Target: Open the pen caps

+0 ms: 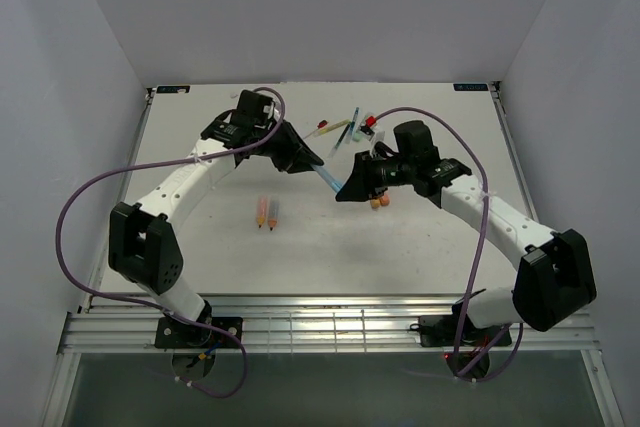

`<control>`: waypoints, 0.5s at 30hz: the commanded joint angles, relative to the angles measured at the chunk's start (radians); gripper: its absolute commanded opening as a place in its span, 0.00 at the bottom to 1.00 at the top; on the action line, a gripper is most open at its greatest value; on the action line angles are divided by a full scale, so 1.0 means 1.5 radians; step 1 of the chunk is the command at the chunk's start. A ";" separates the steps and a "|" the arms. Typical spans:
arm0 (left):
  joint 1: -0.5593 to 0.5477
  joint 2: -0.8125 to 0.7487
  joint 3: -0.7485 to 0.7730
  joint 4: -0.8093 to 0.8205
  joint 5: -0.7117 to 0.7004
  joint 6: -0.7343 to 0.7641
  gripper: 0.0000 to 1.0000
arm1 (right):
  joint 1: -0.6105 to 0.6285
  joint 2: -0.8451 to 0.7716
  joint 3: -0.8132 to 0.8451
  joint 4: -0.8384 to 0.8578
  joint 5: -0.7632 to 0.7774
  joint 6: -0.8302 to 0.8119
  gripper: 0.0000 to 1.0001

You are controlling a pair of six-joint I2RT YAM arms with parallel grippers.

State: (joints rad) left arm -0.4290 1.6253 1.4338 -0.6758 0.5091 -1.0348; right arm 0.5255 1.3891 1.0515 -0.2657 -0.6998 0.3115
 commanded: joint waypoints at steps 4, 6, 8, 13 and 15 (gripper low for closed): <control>0.114 -0.024 -0.008 0.127 -0.029 0.015 0.00 | 0.009 -0.105 -0.142 -0.012 0.022 0.030 0.08; 0.131 -0.012 0.009 0.129 -0.019 0.036 0.00 | 0.009 -0.135 -0.169 -0.014 0.029 0.034 0.08; 0.157 -0.004 0.024 0.128 -0.009 0.049 0.00 | 0.009 -0.161 -0.202 -0.013 0.026 0.036 0.08; 0.145 0.080 0.125 0.032 0.041 0.169 0.00 | 0.007 -0.176 -0.209 -0.026 0.108 0.042 0.08; 0.106 0.106 0.180 -0.076 0.014 0.251 0.00 | 0.000 -0.154 -0.173 -0.051 0.148 0.033 0.08</control>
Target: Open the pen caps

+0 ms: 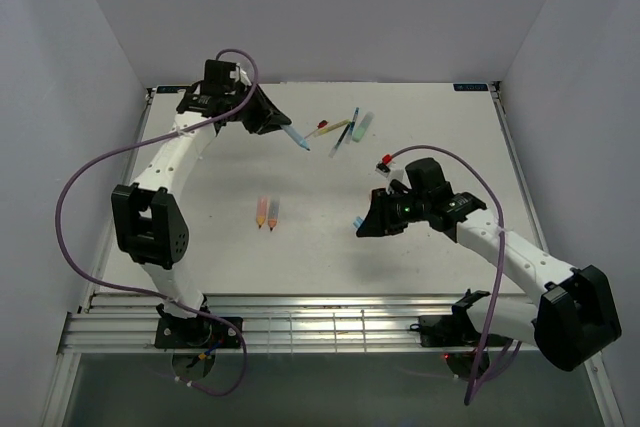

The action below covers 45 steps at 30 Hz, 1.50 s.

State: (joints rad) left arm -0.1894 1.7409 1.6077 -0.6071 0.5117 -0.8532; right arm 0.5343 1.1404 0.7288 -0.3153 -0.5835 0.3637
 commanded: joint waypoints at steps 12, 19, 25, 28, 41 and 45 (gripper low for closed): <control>-0.197 0.052 0.047 -0.319 -0.263 0.244 0.00 | -0.130 0.255 0.335 -0.227 0.213 -0.055 0.08; -0.209 0.094 0.044 -0.335 -0.323 0.273 0.00 | -0.188 0.352 0.407 -0.253 0.271 -0.102 0.08; -0.217 0.157 0.061 -0.336 -0.351 0.298 0.00 | -0.233 0.387 0.392 -0.234 0.274 -0.125 0.08; -0.219 0.176 0.066 -0.336 -0.361 0.299 0.00 | -0.235 0.407 0.396 -0.234 0.267 -0.136 0.08; -0.220 0.221 0.075 -0.336 -0.383 0.301 0.00 | -0.234 0.448 0.361 -0.168 0.205 -0.138 0.08; -0.220 0.227 0.061 -0.336 -0.394 0.295 0.00 | -0.234 0.464 0.345 -0.153 0.191 -0.136 0.10</control>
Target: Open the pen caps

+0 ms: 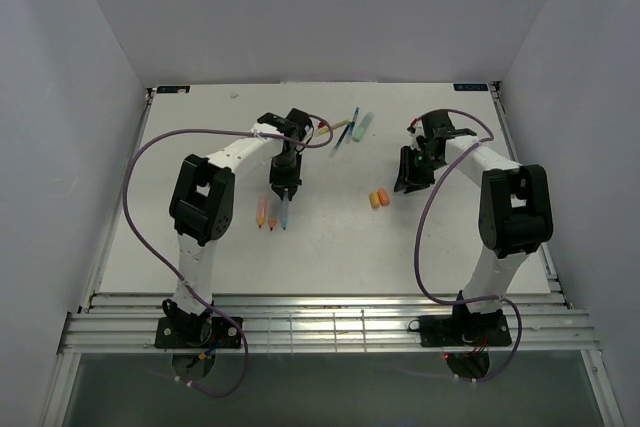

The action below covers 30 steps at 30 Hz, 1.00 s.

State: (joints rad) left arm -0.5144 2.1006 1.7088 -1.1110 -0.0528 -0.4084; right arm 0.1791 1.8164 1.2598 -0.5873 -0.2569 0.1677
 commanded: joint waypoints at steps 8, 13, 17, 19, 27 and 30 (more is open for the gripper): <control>-0.004 0.010 -0.007 0.000 -0.023 -0.003 0.00 | 0.004 0.019 -0.034 0.049 -0.035 -0.007 0.13; -0.004 0.015 -0.012 0.000 -0.022 -0.002 0.10 | 0.004 0.023 -0.045 0.053 -0.041 -0.008 0.16; -0.004 0.021 -0.015 0.000 -0.025 -0.002 0.24 | 0.004 0.027 -0.051 0.057 -0.047 -0.011 0.20; -0.004 0.024 -0.012 0.000 -0.028 -0.003 0.31 | 0.004 0.030 -0.051 0.059 -0.050 -0.012 0.21; -0.004 0.042 0.001 0.001 -0.030 -0.009 0.47 | 0.004 0.036 -0.048 0.057 -0.054 -0.013 0.29; -0.004 0.045 0.010 0.000 -0.036 -0.009 0.51 | 0.004 0.040 -0.045 0.056 -0.055 -0.013 0.31</control>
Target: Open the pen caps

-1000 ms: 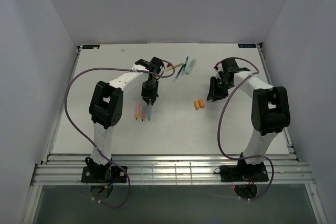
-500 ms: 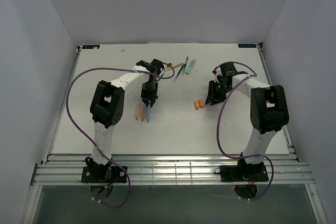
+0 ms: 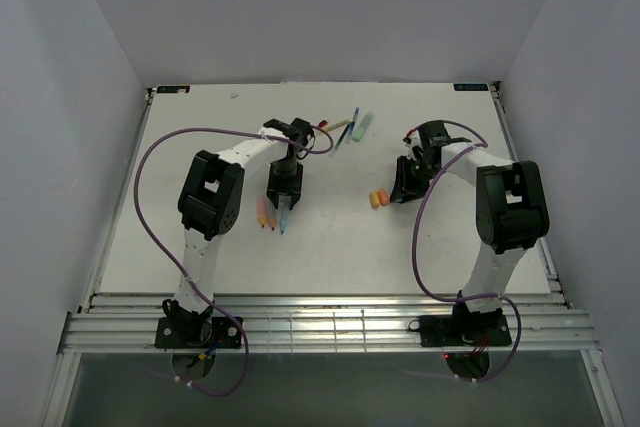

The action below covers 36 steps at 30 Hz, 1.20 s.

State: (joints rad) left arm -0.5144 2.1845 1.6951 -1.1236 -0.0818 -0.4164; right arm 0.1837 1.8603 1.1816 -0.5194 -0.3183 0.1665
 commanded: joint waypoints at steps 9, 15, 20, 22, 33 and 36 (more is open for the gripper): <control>-0.004 -0.026 0.062 0.007 -0.011 -0.013 0.60 | 0.001 0.007 0.011 0.011 -0.016 -0.010 0.38; -0.004 -0.029 0.099 -0.007 -0.005 -0.016 0.64 | 0.001 -0.002 0.007 0.011 -0.013 -0.007 0.43; -0.004 -0.045 0.131 -0.008 -0.002 -0.023 0.65 | 0.001 -0.015 0.007 0.012 -0.013 -0.003 0.46; -0.004 -0.054 0.147 -0.006 -0.003 -0.027 0.65 | 0.001 -0.023 0.009 0.012 -0.009 -0.001 0.47; 0.001 -0.033 0.273 0.123 -0.058 0.050 0.65 | 0.002 -0.106 0.066 -0.070 0.026 0.043 0.50; 0.002 -0.017 0.282 0.193 -0.048 0.080 0.65 | 0.002 -0.116 0.062 -0.077 0.027 0.065 0.50</control>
State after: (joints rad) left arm -0.5133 2.1830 2.0819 -0.9768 -0.1432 -0.3618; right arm 0.1837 1.7206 1.2476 -0.5892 -0.2932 0.2272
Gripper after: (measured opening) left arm 0.655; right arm 0.500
